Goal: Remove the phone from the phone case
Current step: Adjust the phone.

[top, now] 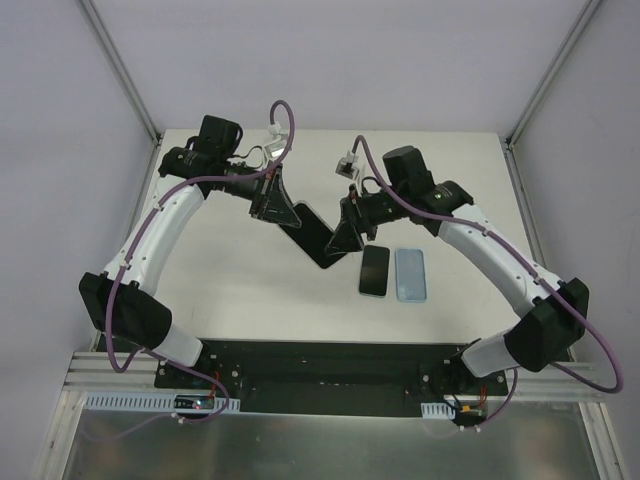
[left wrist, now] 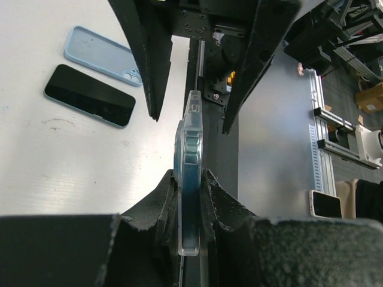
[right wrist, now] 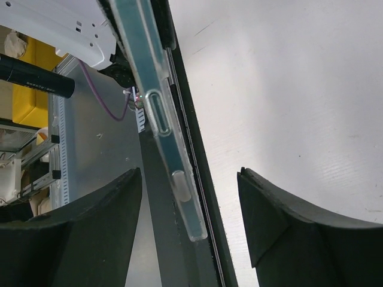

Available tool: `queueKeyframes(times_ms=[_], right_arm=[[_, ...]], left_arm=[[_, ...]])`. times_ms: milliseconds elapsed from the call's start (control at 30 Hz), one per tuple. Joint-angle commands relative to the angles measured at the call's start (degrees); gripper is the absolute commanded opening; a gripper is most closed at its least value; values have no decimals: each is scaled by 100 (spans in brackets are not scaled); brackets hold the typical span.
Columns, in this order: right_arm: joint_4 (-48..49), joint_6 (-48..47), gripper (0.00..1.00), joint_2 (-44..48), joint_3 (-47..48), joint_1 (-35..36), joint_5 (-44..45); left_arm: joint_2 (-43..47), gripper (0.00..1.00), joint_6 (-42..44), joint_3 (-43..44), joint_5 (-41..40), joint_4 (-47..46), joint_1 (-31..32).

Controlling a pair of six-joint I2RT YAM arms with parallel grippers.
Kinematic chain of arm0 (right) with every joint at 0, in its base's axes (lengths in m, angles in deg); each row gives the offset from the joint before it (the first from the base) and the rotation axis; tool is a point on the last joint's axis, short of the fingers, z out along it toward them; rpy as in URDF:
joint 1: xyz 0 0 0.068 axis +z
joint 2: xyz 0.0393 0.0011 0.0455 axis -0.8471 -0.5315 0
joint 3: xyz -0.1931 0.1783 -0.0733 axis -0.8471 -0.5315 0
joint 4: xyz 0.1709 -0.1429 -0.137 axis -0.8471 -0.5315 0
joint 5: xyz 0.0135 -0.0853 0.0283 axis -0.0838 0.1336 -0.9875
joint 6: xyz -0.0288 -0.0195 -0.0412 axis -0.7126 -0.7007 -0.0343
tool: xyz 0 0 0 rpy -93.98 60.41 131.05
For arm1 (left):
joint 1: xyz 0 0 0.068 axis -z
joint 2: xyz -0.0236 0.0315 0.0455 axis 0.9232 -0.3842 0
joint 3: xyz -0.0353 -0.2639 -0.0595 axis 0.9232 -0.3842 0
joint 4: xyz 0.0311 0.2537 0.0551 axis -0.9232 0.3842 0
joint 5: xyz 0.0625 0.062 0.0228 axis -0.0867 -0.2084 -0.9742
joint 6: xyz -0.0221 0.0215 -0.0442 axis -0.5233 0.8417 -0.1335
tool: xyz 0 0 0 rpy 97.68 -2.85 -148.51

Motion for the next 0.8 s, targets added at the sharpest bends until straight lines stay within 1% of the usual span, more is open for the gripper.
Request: queueKeyframes(times_ms=[0, 333, 400, 500, 600, 633, 700, 733, 767], right_arm=[[252, -22, 69, -106, 17, -5, -344], [323, 75, 59, -317, -44, 66, -538], [314, 75, 55, -318, -53, 92, -538], [305, 67, 45, -326, -44, 101, -582], [253, 49, 32, -300, -18, 101, -591], [217, 31, 26, -300, -1, 101, -582], [112, -4, 3, -291, 43, 101, -556], [77, -21, 0, -291, 52, 101, -530], [59, -56, 0, -265, 43, 101, -503]], left_arm=[[239, 0, 60, 272, 510, -53, 74], [265, 0, -177, 263, 343, -272, 92], [265, 0, -230, 254, 299, -334, 83], [257, 0, -318, 237, 229, -413, 92], [274, 0, -380, 184, 123, -492, 92], [265, 0, -423, 166, 97, -536, 92], [257, 0, -537, 123, 9, -632, 92], [256, 0, -616, 96, -44, -694, 83], [239, 0, -687, 70, -88, -738, 83]])
